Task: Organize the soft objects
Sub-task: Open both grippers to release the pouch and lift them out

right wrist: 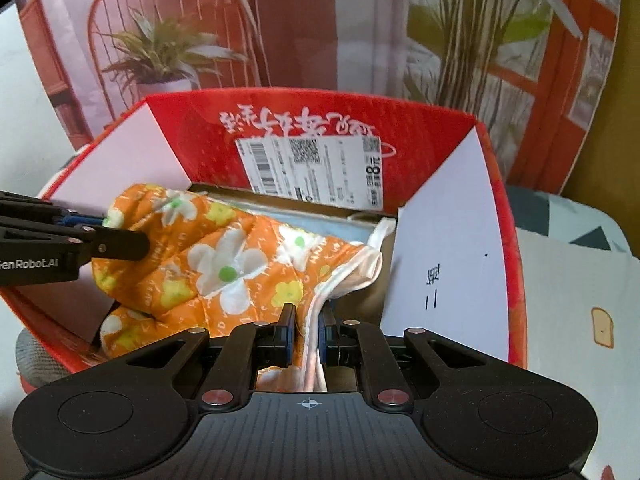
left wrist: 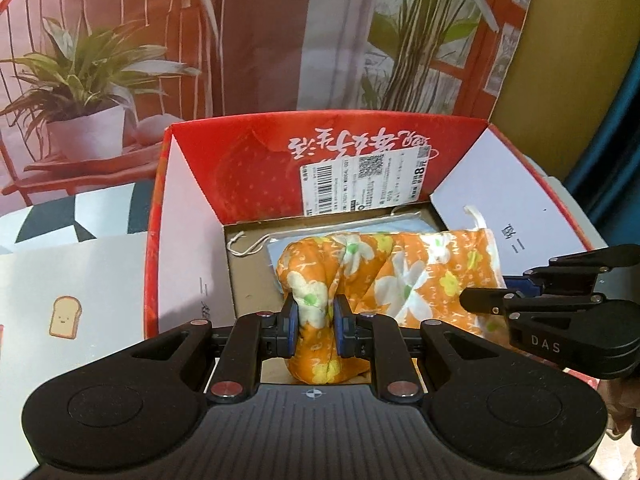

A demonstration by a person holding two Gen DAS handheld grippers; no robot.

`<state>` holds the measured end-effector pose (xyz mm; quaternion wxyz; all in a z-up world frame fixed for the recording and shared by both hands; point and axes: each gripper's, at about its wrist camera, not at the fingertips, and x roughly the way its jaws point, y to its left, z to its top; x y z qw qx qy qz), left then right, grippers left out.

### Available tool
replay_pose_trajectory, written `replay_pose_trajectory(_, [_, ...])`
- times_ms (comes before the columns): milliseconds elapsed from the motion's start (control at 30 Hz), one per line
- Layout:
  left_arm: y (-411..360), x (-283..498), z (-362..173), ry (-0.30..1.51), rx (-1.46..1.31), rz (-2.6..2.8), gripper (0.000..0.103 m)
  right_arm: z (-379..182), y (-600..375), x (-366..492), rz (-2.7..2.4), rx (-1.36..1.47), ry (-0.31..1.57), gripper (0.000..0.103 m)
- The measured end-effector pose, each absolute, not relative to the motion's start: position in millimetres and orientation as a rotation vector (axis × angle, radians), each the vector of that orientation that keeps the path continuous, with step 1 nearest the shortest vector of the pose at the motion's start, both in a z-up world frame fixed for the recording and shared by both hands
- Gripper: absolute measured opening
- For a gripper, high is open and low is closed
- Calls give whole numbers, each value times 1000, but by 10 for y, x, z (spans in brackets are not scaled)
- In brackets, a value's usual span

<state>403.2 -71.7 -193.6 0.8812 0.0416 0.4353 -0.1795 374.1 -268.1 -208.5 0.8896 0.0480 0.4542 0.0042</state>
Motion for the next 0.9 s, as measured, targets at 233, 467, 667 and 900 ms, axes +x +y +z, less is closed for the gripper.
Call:
replay_pose_trajectory(233, [-714, 4005, -1861, 879, 122, -352, 38, -2134, -2645, 3760, -19, 83, 973, 15])
replay_pose_trajectory(467, [-680, 3915, -1747, 835, 131, -345, 63, -2047, -2630, 3686, -42, 67, 942, 34])
replay_pose_trajectory(667, [-632, 3742, -1570, 764, 150, -327, 96, -1884, -2648, 3561, -19, 87, 876, 61])
replay_pose_trajectory(900, [-531, 3504, -1391, 713, 147, -326, 100, -1687, -2645, 3348, -29, 81, 779, 99])
